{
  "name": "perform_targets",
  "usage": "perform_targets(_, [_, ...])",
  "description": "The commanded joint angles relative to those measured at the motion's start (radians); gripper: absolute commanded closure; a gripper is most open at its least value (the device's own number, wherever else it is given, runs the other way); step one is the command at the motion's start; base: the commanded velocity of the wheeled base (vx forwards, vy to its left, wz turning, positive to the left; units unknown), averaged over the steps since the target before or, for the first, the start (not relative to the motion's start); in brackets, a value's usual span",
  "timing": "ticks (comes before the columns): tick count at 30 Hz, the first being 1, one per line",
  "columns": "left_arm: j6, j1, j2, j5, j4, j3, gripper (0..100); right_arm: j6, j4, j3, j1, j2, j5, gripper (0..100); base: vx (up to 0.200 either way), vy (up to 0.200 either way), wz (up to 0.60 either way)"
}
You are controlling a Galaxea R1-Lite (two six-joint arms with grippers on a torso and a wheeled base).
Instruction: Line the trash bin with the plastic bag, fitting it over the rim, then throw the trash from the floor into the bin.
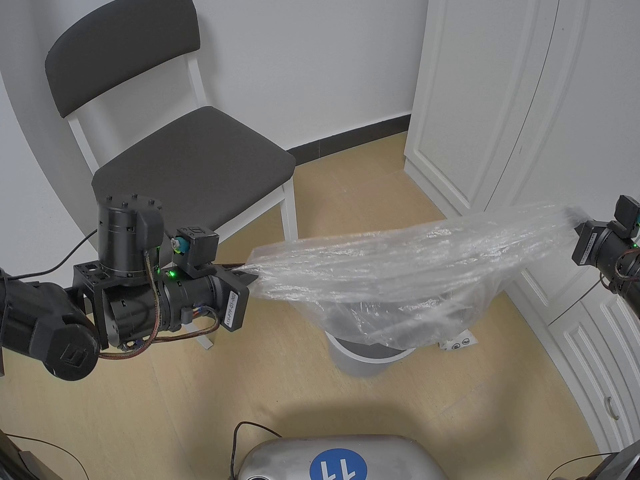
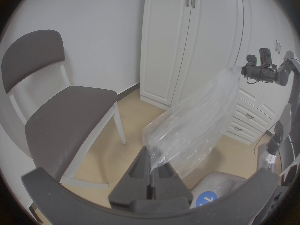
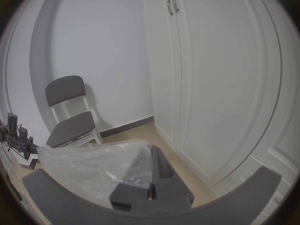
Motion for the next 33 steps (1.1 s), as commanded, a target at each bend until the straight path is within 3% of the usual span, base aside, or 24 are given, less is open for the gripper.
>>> perform_targets(1, [0.001,0.023,0.021,0.0,-0.002,-0.012,100,0.002,0.0,-0.009,-0.027,0.006,0.01,100,0.0,0.0,0.0])
perform_targets(16, [0.0,0.045,0.03,-0.001,-0.005,-0.029,100,0.034,-0.003,-0.032,-0.054,0.074,0.013,100,0.0,0.0,0.0])
perform_targets(21, [-0.008,0.014,0.14,0.0,-0.054,-0.054,100,0.049,-0.017,-0.042,-0.047,0.151,0.006,100,0.0,0.0,0.0])
perform_targets(26, [-0.042,0.016,0.231,0.063,-0.146,-0.092,100,0.115,-0.161,-0.056,-0.047,0.237,-0.002,100,0.0,0.0,0.0])
perform_targets(33, [-0.061,0.011,0.24,0.073,-0.161,-0.106,100,0.128,-0.264,-0.052,-0.011,0.335,-0.002,100,0.0,0.0,0.0])
